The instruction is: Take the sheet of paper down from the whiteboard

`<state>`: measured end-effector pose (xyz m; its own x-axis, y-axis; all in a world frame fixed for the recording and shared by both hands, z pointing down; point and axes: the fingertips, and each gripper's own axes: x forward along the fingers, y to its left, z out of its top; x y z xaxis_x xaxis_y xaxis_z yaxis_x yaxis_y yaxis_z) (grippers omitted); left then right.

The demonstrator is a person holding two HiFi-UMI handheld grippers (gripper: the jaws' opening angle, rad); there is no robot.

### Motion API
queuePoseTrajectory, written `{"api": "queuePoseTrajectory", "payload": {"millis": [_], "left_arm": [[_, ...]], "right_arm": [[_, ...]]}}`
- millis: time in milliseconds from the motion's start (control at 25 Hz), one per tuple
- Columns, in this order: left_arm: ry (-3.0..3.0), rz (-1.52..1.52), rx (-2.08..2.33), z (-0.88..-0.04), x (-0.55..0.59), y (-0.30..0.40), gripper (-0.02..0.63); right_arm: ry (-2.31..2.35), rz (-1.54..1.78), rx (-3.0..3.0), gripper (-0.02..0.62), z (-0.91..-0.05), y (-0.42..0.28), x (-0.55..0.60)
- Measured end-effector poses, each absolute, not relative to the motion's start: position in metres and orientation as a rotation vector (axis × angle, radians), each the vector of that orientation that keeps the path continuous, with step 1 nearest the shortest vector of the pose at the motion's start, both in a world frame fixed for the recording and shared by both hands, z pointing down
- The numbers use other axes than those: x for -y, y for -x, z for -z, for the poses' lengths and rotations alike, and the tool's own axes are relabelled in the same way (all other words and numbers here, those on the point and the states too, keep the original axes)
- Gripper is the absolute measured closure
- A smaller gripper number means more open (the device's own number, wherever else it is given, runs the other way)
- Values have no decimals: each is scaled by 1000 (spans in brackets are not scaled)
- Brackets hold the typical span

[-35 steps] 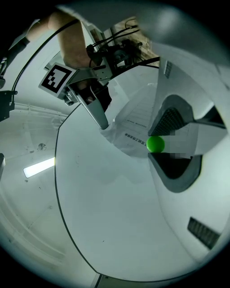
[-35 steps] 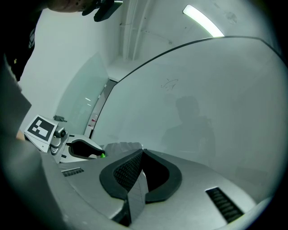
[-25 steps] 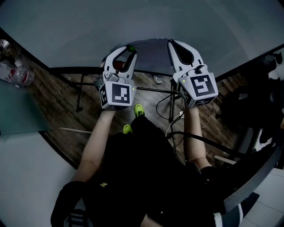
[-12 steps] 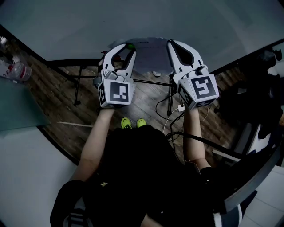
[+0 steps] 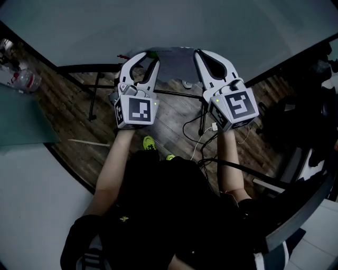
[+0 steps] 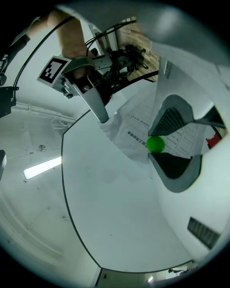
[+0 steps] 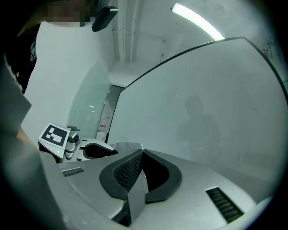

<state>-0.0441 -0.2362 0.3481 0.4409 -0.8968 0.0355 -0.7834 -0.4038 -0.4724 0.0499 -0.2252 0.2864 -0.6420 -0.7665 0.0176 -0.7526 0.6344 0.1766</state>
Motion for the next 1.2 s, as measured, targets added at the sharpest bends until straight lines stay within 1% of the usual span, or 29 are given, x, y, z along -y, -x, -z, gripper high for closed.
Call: {"api": "queuePoseTrajectory", "payload": {"millis": [400,680,880,1200], "left_arm": [[2250,439,-1495,-348,189,14,482],[2226,456,-1514,-343,164,-3,482],[2198,462,-1528,-338,147,-10,482],[2162,467,-1554,-335,117,-20,482]], "right_arm": [[-1175,225,2847,603,-290,-79,181],[-1182,182,2869,601,-284,-97,158],[-1104,222,2918,601,-281,-102,140],[-1044,188,2964,601,-282,-112,108]]}}
